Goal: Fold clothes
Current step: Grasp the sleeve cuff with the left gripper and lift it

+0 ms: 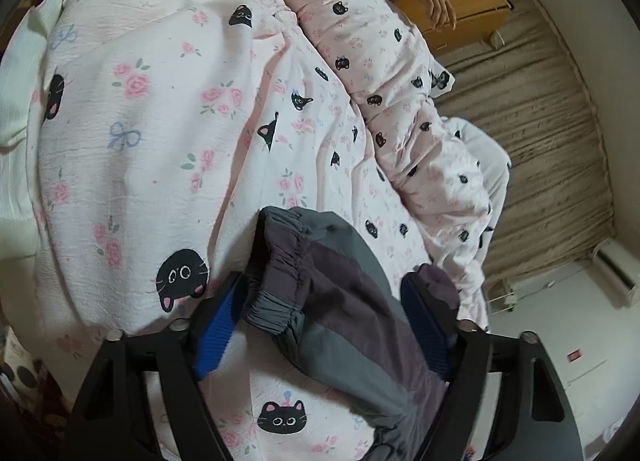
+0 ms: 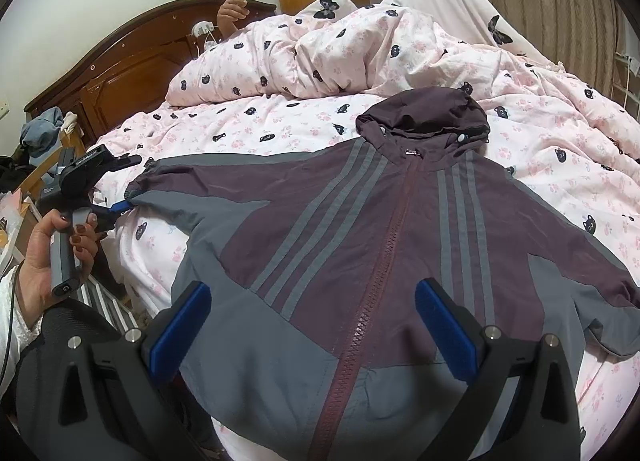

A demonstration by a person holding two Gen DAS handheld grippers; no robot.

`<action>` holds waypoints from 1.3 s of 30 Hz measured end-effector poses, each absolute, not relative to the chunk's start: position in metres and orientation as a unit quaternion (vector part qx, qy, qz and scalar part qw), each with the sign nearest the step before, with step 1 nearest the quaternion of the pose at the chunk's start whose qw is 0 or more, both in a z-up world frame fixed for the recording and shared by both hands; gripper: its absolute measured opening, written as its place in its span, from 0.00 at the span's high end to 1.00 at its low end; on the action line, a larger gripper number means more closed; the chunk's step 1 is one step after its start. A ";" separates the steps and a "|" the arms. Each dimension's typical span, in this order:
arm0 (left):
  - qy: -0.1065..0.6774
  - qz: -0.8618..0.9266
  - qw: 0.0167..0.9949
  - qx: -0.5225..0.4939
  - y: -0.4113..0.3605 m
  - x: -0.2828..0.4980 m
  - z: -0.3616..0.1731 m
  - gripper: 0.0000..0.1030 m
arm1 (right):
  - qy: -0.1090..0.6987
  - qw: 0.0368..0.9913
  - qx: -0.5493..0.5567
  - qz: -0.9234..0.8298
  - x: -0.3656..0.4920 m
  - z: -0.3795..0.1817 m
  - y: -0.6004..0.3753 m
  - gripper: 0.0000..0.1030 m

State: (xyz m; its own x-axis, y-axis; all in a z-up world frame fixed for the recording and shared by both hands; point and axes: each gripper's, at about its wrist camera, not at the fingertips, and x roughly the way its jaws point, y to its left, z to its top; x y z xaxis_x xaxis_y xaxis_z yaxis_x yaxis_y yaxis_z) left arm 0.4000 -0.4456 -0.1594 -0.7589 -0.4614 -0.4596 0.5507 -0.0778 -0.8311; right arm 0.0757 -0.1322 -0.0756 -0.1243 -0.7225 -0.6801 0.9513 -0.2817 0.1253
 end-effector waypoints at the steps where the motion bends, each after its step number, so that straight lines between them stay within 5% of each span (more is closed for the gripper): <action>1: 0.586 -0.733 0.344 0.037 -0.446 0.400 -0.159 0.32 | 0.173 0.574 0.331 -0.729 0.076 -0.076 -0.132 0.00; 8: 0.580 -0.738 0.344 0.034 -0.441 0.402 -0.154 0.41 | 0.174 0.575 0.337 -0.725 0.076 -0.081 -0.134 0.00; 21: 0.571 -0.736 0.361 0.050 -0.438 0.404 -0.152 0.83 | 0.169 0.575 0.343 -0.723 0.074 -0.084 -0.133 0.00; 39: 0.482 -0.779 0.399 0.044 -0.413 0.385 -0.110 0.90 | 0.157 0.569 0.346 -0.729 0.064 -0.082 -0.120 0.00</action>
